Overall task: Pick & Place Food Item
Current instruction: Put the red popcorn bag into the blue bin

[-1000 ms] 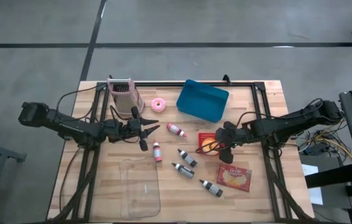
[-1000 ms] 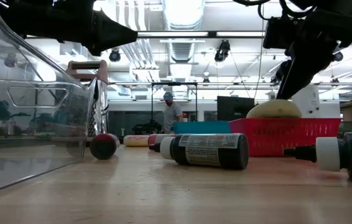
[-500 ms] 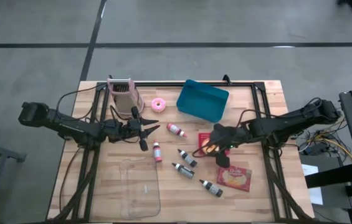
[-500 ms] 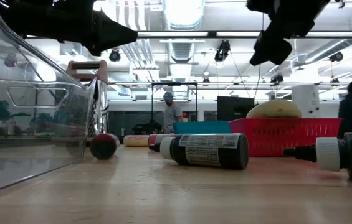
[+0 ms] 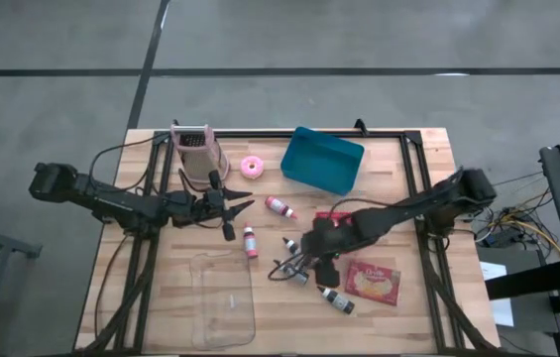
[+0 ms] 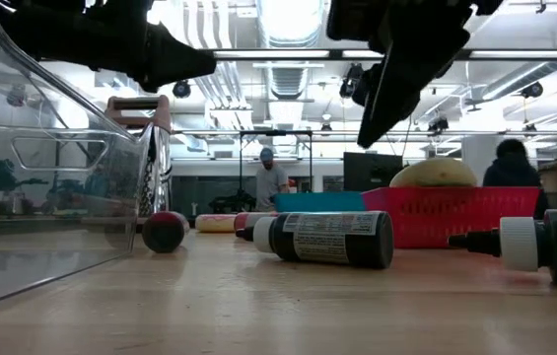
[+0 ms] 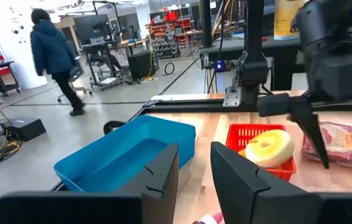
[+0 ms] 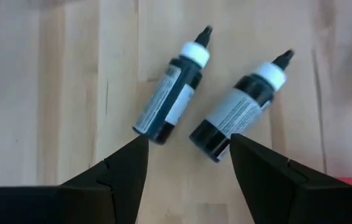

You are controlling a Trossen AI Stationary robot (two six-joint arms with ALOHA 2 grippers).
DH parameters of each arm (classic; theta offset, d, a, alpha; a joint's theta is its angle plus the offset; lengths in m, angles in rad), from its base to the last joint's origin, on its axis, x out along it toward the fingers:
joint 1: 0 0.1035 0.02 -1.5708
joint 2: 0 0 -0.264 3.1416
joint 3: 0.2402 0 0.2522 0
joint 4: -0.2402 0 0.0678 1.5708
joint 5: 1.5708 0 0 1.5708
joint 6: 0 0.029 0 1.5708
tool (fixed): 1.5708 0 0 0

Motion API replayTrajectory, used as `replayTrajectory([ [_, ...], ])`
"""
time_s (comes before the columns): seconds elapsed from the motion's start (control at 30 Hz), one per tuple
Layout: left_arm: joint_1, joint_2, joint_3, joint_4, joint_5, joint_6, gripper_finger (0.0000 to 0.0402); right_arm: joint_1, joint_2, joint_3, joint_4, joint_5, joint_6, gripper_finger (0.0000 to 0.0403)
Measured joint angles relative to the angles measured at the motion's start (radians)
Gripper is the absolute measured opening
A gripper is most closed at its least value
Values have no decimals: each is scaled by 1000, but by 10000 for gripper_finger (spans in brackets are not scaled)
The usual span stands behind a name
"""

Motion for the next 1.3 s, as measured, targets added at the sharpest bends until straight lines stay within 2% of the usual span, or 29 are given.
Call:
replayTrajectory([
  [0.13,0,0,0,-15,-1,-4,97,50,41,68,-83,39,17,221],
  [0.33,-1,-1,0,-17,-2,-4,97,132,32,113,-190,78,108,221],
  [0.67,-1,-1,0,-15,-4,-7,97,300,21,109,-481,90,392,221],
  [0.87,-1,-1,0,-15,-3,-7,97,376,21,106,-574,131,518,221],
  [1.0,-1,-1,0,-14,-3,-9,97,387,20,73,-588,134,554,221],
  [1.3,-3,-1,0,-14,0,-27,97,388,-16,-92,-576,99,577,221],
])
